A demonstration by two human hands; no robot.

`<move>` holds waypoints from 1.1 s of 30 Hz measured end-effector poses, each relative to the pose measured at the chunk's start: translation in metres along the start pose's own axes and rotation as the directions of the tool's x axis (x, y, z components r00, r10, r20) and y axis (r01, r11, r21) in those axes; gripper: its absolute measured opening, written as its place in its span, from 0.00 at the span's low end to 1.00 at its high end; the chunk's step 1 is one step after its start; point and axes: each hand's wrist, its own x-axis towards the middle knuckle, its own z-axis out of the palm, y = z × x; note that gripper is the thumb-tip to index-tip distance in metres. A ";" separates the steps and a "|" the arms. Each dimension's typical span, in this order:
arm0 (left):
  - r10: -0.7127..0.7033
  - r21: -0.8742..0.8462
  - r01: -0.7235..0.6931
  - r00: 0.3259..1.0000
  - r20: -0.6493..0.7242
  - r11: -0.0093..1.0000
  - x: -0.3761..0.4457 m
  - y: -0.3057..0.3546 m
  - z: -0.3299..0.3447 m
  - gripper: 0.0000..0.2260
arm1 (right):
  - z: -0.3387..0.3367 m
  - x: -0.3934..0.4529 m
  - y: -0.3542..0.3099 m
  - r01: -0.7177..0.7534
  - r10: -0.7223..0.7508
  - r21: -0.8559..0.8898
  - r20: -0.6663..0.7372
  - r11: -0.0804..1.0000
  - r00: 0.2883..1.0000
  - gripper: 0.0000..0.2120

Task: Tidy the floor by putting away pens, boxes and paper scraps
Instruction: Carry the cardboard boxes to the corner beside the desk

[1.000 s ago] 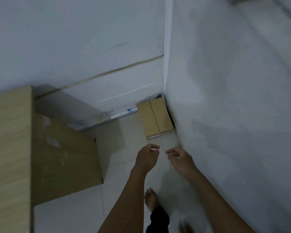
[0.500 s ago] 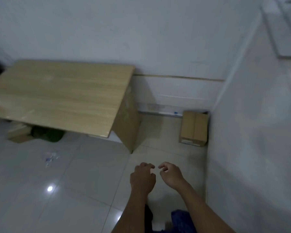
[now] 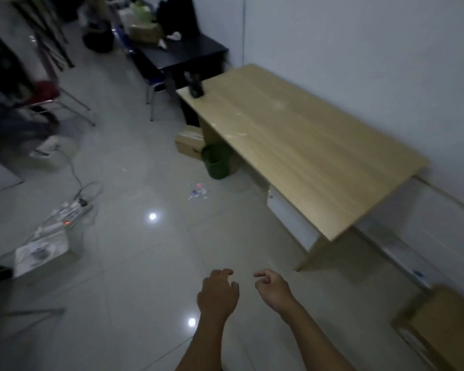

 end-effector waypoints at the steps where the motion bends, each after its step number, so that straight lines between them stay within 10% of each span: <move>1: -0.025 -0.053 0.024 1.000 -0.013 0.998 0.013 -0.014 -0.016 0.19 | 0.015 0.012 -0.018 0.000 -0.001 0.006 0.016 1.000 1.000 0.14; 10: -0.283 -0.673 0.243 0.958 0.051 0.699 0.148 -0.125 -0.184 0.13 | 0.140 0.107 -0.204 -0.071 0.055 0.265 0.068 0.962 0.996 0.09; 33: -0.331 -0.364 0.268 0.936 -0.120 0.892 0.486 -0.148 -0.425 0.07 | 0.224 0.428 -0.484 -0.162 0.132 0.314 0.114 0.936 0.985 0.12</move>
